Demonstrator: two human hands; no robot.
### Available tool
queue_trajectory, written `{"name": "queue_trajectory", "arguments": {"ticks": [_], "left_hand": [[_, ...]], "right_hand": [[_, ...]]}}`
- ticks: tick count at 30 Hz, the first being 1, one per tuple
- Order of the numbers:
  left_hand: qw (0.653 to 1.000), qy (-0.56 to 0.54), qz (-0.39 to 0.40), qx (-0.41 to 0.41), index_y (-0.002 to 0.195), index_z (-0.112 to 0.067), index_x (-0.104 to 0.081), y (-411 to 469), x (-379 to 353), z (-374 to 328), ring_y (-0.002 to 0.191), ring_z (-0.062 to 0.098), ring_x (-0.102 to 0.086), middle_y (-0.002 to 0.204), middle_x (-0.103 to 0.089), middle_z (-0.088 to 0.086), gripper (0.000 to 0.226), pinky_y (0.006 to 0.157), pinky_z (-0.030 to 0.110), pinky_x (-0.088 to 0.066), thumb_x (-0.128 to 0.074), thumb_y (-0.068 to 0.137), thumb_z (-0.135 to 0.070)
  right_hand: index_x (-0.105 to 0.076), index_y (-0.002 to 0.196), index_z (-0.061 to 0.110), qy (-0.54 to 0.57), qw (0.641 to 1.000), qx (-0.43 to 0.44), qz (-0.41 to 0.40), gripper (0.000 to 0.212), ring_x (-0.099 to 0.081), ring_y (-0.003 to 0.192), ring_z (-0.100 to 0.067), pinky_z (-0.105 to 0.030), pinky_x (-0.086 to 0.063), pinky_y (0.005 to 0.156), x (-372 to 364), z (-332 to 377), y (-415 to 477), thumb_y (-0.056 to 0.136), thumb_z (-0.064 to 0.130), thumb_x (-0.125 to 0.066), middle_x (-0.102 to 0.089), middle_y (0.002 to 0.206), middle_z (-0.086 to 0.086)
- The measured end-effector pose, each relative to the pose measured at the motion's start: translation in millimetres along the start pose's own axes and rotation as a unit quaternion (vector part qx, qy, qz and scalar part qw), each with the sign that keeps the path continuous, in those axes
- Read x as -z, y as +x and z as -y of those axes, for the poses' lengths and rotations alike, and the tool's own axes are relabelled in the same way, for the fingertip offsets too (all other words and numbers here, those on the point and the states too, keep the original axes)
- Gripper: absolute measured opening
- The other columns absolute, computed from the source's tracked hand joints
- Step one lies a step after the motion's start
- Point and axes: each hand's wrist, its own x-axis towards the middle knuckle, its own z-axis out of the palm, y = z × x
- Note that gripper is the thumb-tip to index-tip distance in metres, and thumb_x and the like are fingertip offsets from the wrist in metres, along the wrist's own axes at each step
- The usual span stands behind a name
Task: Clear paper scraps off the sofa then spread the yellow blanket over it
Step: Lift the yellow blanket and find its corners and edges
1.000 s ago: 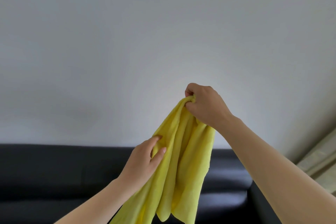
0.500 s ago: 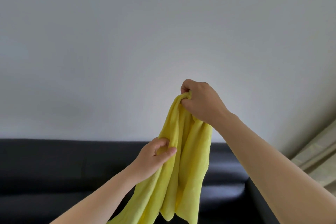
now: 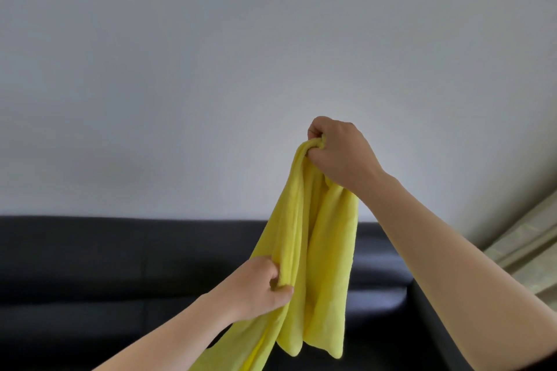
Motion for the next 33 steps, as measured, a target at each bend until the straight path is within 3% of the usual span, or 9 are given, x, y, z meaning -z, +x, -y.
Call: {"name": "queue_trajectory", "arguments": {"ticks": [3,6,11,17,21,24,28,31,33], "left_hand": [[0.999,0.034,-0.028,0.009,0.070,-0.010,-0.056,0.5,-3.4,4.1,0.060,0.012,-0.058,0.067,-0.055,-0.002,0.041,0.067,0.027,-0.055,-0.052,0.088,-0.047],[0.997,0.034,-0.075,0.011,0.066,-0.010,-0.053,1.9,-7.7,11.4,0.053,0.008,-0.047,0.064,-0.046,-0.006,0.040,0.060,0.028,-0.049,-0.050,0.090,-0.043],[0.991,0.028,-0.129,0.035,0.063,-0.007,-0.053,3.3,-12.7,25.8,0.057,0.011,-0.050,0.074,-0.053,0.004,0.045,0.059,0.026,-0.046,-0.050,0.092,-0.041],[0.990,0.079,-0.107,0.046,0.053,-0.019,-0.037,-2.1,-4.5,38.7,0.046,0.011,-0.039,0.055,-0.037,-0.003,0.049,0.053,0.021,-0.035,-0.050,0.092,-0.046],[0.981,0.090,-0.160,0.058,0.051,-0.018,-0.036,-3.4,22.5,52.8,0.047,0.009,-0.042,0.060,-0.043,-0.001,0.047,0.051,0.022,-0.035,-0.054,0.091,-0.033],[0.963,0.112,-0.239,0.051,0.053,-0.017,-0.037,-5.9,57.5,73.5,0.058,0.019,-0.049,0.064,-0.045,0.000,0.040,0.057,0.029,-0.029,-0.056,0.087,-0.025],[0.950,0.101,-0.297,0.008,0.055,-0.019,-0.045,-13.2,105.4,85.0,0.059,0.016,-0.049,0.063,-0.049,-0.004,0.032,0.056,0.027,-0.032,-0.056,0.083,-0.009],[0.925,0.094,-0.369,-0.016,0.084,-0.005,-0.071,-18.0,134.1,79.6,0.077,0.021,-0.064,0.082,-0.070,0.007,0.016,0.070,0.030,-0.044,-0.056,0.083,-0.010],[0.909,0.058,-0.411,-0.019,0.095,-0.017,-0.067,-19.6,155.1,69.7,0.084,0.020,-0.064,0.091,-0.069,0.004,0.023,0.076,0.028,-0.044,-0.061,0.084,0.002]], "right_hand": [[-0.054,0.083,0.020,0.012,1.000,-0.002,-0.023,0.016,-0.047,0.060,-0.011,-0.025,-0.032,0.051,3.9,1.4,-0.7,0.074,0.007,-0.050,-0.052,0.067,0.009],[-0.055,0.082,0.018,0.029,0.998,-0.006,-0.061,0.016,-0.046,0.058,-0.012,-0.025,-0.033,0.051,13.4,0.3,-2.4,0.074,0.006,-0.050,-0.052,0.066,0.008],[-0.054,0.082,0.020,0.037,0.991,-0.008,-0.130,0.016,-0.050,0.064,-0.016,-0.028,-0.039,0.053,35.7,-1.5,0.9,0.073,0.007,-0.052,-0.055,0.070,0.005],[-0.054,0.083,0.019,0.029,0.983,-0.031,-0.180,0.015,-0.052,0.067,-0.020,-0.032,-0.044,0.059,55.8,-16.8,10.9,0.074,0.008,-0.052,-0.055,0.071,0.005],[-0.055,0.085,0.017,0.009,0.982,-0.055,-0.183,0.013,-0.053,0.071,-0.023,-0.035,-0.046,0.061,58.2,-36.7,13.0,0.076,0.009,-0.053,-0.057,0.074,0.001],[-0.055,0.084,0.018,-0.005,0.982,-0.085,-0.170,0.012,-0.054,0.070,-0.025,-0.033,-0.044,0.059,53.5,-60.2,8.1,0.076,0.009,-0.054,-0.056,0.072,0.001],[-0.054,0.083,0.017,-0.023,0.981,-0.119,-0.152,0.009,-0.054,0.072,-0.028,-0.031,-0.040,0.060,41.7,-92.1,-3.8,0.077,0.010,-0.056,-0.056,0.073,-0.001],[-0.054,0.082,0.016,-0.025,0.980,-0.140,-0.141,0.008,-0.053,0.071,-0.029,-0.032,-0.038,0.058,32.7,-109.6,-11.5,0.078,0.010,-0.058,-0.055,0.071,-0.001],[-0.054,0.082,0.016,-0.028,0.980,-0.150,-0.129,0.007,-0.053,0.071,-0.028,-0.031,-0.039,0.057,27.4,-119.4,-16.1,0.079,0.011,-0.058,-0.057,0.073,-0.003]]}}
